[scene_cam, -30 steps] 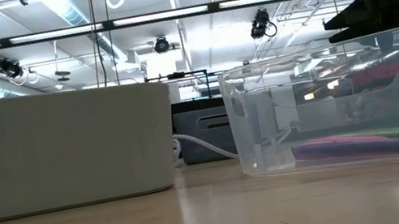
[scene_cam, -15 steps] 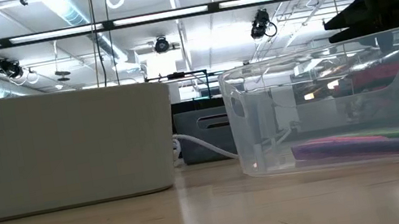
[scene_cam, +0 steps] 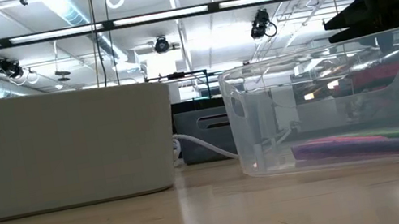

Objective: Pick & Place Markers
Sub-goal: Put the pink highlighter pen into the gray bin

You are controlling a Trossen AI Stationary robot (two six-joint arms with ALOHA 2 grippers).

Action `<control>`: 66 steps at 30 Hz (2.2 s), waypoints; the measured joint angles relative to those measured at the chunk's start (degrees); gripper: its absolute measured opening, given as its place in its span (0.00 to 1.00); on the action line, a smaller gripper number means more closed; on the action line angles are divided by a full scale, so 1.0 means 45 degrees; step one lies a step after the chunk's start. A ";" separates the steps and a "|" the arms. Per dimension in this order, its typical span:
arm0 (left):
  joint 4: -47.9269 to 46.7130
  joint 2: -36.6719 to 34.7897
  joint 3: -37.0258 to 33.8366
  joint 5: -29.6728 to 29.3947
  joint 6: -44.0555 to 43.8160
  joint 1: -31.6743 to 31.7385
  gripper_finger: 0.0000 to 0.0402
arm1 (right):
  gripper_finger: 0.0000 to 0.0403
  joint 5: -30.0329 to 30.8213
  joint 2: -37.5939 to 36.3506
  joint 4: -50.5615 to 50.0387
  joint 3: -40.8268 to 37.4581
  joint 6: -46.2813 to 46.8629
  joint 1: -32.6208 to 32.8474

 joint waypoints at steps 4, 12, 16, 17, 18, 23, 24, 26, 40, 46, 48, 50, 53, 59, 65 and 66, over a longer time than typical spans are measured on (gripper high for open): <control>-0.0032 0.0010 0.0000 0.0106 -0.0236 0.0000 0.37 | 0.57 0.0000 0.0002 -0.0005 0.0000 -0.0005 0.0001; -0.0128 0.0010 -0.0010 0.0501 -0.0142 -0.0019 0.19 | 0.57 0.0000 0.0003 -0.0005 0.0000 -0.0005 0.0000; -0.0156 0.0010 -0.0010 0.0545 -0.0109 -0.0024 0.11 | 0.57 0.0000 0.0003 -0.0005 0.0000 -0.0005 0.0002; -0.0156 0.0010 -0.0010 0.0540 -0.0109 -0.0024 0.09 | 0.57 0.0000 0.0005 -0.0005 0.0000 -0.0005 0.0004; -0.0156 0.0010 -0.0010 0.0545 -0.0109 -0.0024 0.08 | 0.57 0.0000 0.0005 -0.0005 0.0000 -0.0005 0.0000; -0.0529 -0.0319 0.0191 0.0505 -0.0109 -0.0037 0.08 | 0.57 0.0000 0.0005 -0.0005 0.0000 -0.0005 0.0005; -0.0757 -0.0380 0.0270 0.0523 -0.0109 -0.0039 0.09 | 0.57 0.0000 0.0003 -0.0005 0.0000 -0.0005 0.0003; -0.1194 -0.0624 0.0380 0.0597 -0.0085 -0.0097 0.09 | 0.57 0.0000 0.0002 -0.0005 0.0000 -0.0005 0.0002; -0.3604 -0.1841 0.1715 0.0456 0.0727 -0.0780 0.09 | 0.57 0.0000 0.0000 -0.0005 0.0000 -0.0005 0.0000; -0.5354 -0.2292 0.2915 0.0439 0.2365 -0.0884 0.08 | 0.57 0.0000 0.0000 -0.0005 0.0000 -0.0005 0.0002; -0.5786 -0.2296 0.3388 0.0429 0.3229 -0.0842 0.09 | 0.57 0.0000 0.0000 -0.0005 0.0000 -0.0004 0.0003; -0.6233 -0.2297 0.3836 0.0466 0.4210 -0.0749 0.08 | 0.57 0.0000 0.0003 -0.0005 0.0000 -0.0005 0.0000; -0.6959 -0.2297 0.4425 0.0817 0.5640 -0.0438 0.08 | 0.57 0.0000 0.0000 -0.0005 0.0000 0.0000 0.0000; -0.7762 -0.2204 0.5237 0.1868 1.0033 0.0668 0.08 | 0.57 0.0000 0.0000 -0.0005 0.0000 -0.0005 0.0003; -0.7904 -0.1820 0.5737 0.3199 1.5545 0.1873 0.08 | 0.57 0.0000 0.0001 -0.0005 0.0000 -0.0005 0.0005; -0.8021 -0.1753 0.5799 0.3289 1.6205 0.2018 0.08 | 0.57 0.0000 0.0000 -0.0005 0.0000 -0.0005 0.0002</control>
